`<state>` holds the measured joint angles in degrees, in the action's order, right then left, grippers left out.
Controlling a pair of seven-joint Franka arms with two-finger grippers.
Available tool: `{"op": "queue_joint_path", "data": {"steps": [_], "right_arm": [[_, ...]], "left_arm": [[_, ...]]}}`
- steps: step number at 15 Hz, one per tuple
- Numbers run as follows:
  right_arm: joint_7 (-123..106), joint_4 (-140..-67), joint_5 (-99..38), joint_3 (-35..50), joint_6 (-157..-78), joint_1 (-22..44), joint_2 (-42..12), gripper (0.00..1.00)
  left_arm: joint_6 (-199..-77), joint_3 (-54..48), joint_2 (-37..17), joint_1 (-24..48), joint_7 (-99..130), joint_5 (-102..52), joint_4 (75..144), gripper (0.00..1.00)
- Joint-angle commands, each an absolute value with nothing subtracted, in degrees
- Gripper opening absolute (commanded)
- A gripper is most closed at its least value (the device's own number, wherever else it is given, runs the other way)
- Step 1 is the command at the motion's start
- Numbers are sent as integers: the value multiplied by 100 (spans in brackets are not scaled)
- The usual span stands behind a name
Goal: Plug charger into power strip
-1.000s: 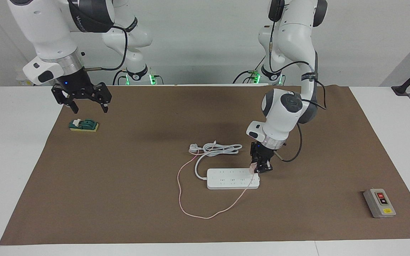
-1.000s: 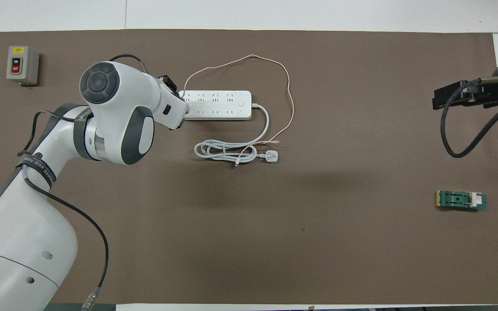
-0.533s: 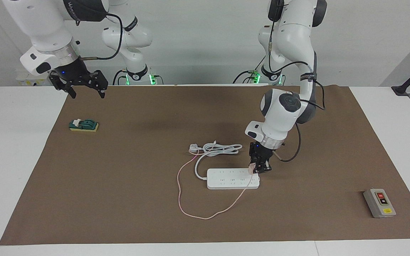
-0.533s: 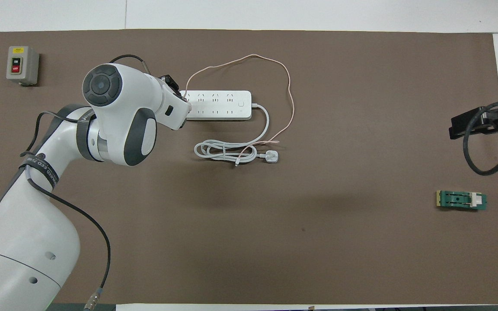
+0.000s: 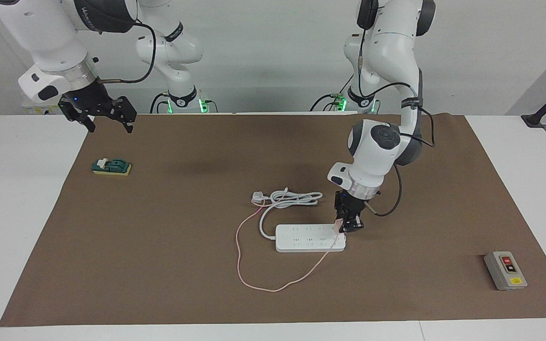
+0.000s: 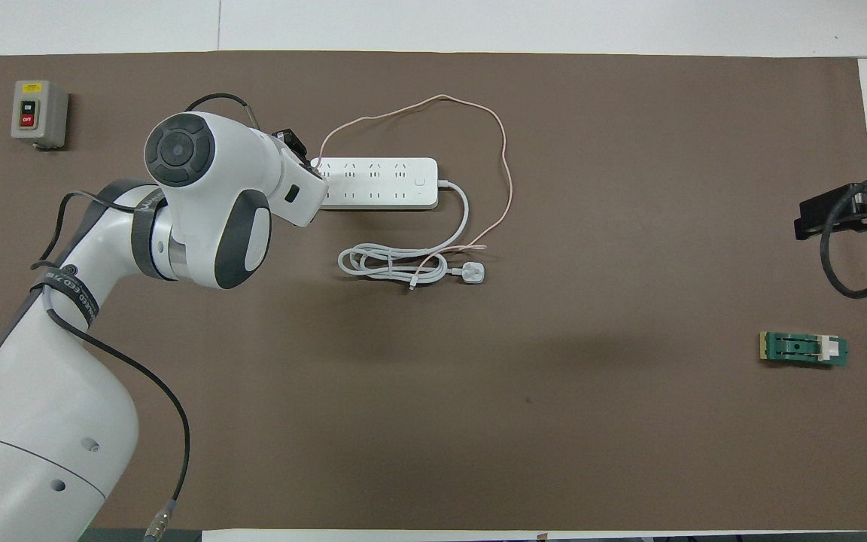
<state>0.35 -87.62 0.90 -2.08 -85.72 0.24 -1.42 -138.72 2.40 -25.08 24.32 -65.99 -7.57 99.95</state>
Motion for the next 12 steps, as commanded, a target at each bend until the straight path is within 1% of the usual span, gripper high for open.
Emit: {"op": "queue_joint_path", "data": {"steps": [1, 6, 12], "right_arm": [[114, -8965, 167, -97, -8736, -97, 26, 100], [193, -8956, 176, -88, -8736, -88, 26, 100], [220, -8956, 167, -97, -8719, -35, 18, 100]], "left_arm": [[-13861, 290, -2531, 2514, -6530, -615, 10063, 0], [-13817, 264, -2514, 2549, -6495, -659, 10081, 0], [-13430, 255, -2479, 2566, -6337, -668, 10072, 0]]}}
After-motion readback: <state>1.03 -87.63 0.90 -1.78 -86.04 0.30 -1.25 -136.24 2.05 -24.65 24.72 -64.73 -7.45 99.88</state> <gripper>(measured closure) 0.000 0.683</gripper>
